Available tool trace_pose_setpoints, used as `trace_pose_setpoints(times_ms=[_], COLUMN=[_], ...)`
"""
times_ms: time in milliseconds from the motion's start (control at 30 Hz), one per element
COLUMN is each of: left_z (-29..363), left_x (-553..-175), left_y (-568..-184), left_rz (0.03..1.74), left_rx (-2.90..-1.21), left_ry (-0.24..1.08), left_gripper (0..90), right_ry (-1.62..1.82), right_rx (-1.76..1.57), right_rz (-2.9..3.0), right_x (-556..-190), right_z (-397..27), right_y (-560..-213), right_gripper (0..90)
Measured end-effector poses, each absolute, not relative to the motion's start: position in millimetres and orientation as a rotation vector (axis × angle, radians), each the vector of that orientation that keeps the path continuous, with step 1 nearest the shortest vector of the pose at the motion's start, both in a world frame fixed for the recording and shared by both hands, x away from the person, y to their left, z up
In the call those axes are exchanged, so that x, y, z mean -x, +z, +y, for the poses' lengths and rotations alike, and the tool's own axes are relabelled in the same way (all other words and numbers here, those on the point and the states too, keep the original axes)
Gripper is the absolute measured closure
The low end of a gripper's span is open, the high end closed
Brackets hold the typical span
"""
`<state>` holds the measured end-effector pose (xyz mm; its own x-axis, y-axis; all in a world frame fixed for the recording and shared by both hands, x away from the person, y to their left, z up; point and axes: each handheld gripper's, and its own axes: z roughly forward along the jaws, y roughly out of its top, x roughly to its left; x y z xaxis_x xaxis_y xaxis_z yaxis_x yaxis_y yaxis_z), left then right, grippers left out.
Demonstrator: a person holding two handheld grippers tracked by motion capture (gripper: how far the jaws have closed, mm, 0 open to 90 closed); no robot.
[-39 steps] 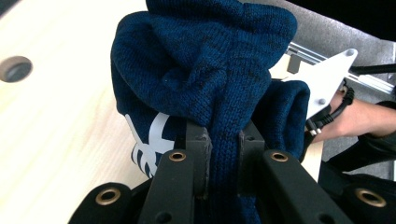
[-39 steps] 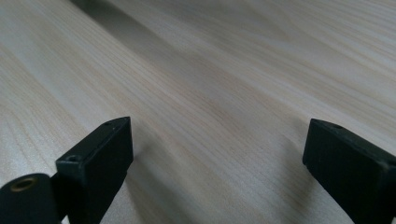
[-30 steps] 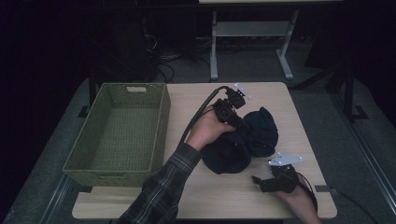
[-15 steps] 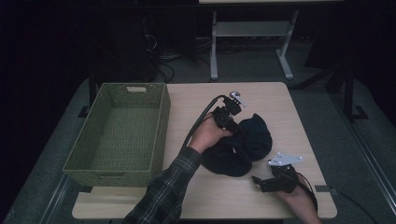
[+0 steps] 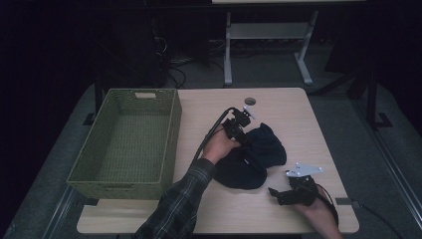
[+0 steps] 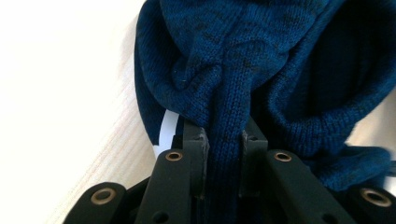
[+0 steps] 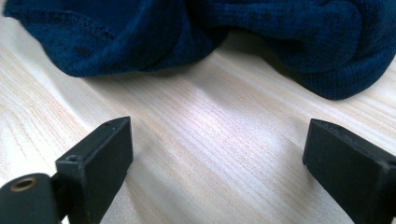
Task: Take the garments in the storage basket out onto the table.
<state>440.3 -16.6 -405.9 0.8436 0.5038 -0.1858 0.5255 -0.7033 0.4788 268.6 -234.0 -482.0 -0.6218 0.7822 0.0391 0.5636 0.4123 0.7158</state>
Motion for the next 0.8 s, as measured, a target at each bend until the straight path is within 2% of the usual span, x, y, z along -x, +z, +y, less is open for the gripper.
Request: trace_pose_setpoints(times_ms=[233, 300, 333, 400, 433, 467, 567, 800], left_z=[-13.6, -12.2, -11.5, -8.8, -8.8, -7.7, -2.2, 15.3], left_x=[-444.9, -445.4, -445.5, -443.5, -443.5, -442.2, -438.9, -424.0], left_y=[-422.9, -423.6, -422.5, -415.6, -415.6, -412.0, -399.6, -371.3], left_rz=[0.774, 0.783, 0.786, 0.777, 0.777, 0.772, 0.756, 0.737], left_rx=[-2.496, -2.488, -2.494, -2.495, -2.495, -2.492, -2.474, -2.427], left_ry=[-0.07, -0.062, -0.048, -0.023, -0.023, -0.007, 0.03, 0.058], left_gripper=[72.9, 65.2, 65.2, 51.3, 47.9, 47.9, 39.1, 36.1], right_ry=[1.027, 1.027, 1.027, 1.026, 1.028, 1.028, 1.028, 1.028], right_rx=[-1.173, -1.173, -1.173, -1.172, -1.174, -1.174, -1.168, -1.175], right_rz=[2.371, 2.371, 2.371, 2.371, 2.371, 2.371, 2.371, 2.371], right_x=[-268.4, -268.5, -268.5, -268.5, -268.4, -268.4, -268.7, -268.3], right_z=[-233.8, -233.8, -233.8, -233.9, -233.8, -233.8, -234.0, -233.7], right_y=[-482.1, -482.1, -482.1, -482.1, -482.0, -482.0, -482.0, -482.0], right_gripper=[8.1, 8.1, 8.1, 8.1, 8.1, 8.1, 8.1, 8.1])
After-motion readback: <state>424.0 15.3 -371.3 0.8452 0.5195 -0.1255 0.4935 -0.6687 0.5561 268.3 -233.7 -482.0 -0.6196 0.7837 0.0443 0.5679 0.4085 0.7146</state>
